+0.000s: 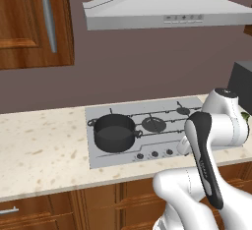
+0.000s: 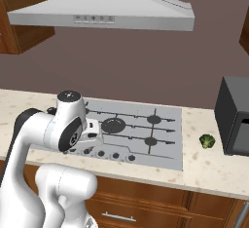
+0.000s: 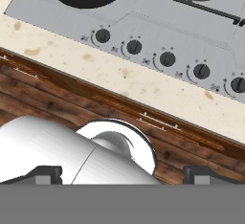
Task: Turn on the burner for the pot on the stove. Wait thirty seconds for the pot to heat up. Then add the broccoli to the pot.
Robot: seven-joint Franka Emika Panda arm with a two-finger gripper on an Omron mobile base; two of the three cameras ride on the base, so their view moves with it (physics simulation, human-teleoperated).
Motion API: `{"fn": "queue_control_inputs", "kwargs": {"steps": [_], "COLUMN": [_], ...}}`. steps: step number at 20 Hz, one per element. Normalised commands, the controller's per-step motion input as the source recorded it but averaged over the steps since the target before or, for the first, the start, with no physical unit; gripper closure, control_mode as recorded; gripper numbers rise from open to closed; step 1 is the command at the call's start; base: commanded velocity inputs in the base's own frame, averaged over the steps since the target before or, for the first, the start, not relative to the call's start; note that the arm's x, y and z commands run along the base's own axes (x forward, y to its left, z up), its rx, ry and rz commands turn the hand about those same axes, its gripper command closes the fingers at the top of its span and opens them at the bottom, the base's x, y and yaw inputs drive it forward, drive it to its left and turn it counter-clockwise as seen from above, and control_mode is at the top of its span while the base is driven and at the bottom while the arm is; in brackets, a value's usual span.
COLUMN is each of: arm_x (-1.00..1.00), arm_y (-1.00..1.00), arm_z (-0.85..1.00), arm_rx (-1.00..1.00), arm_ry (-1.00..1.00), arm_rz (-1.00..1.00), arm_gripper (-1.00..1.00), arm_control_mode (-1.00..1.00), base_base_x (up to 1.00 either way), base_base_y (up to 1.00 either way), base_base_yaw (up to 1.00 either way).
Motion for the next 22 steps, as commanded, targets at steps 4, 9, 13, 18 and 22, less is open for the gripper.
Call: {"fn": "queue_control_inputs", "kwargs": {"steps": [4,9,13,18,22], "arm_x": [0.0,0.0,0.0,0.0,0.0], "arm_y": [0.0,0.0,0.0,0.0,0.0], "arm_z": [0.0,0.0,0.0,0.0,0.0], "arm_rx": [0.0,0.0,0.0,0.0,0.0], "arm_ry": [0.0,0.0,0.0,0.0,0.0], "arm_rz": [0.0,0.0,0.0,0.0,0.0], "arm_gripper": [-1.0,-1.0,-1.0,-1.0,-1.0], "arm_control_mode": [-1.0,-1.0,-1.0,-1.0,-1.0], "base_base_x": [0.0,0.0,0.0,0.0,0.0], "base_base_y": [0.0,0.0,0.0,0.0,0.0], "base_base_yaw": [0.0,0.0,0.0,0.0,0.0]}}
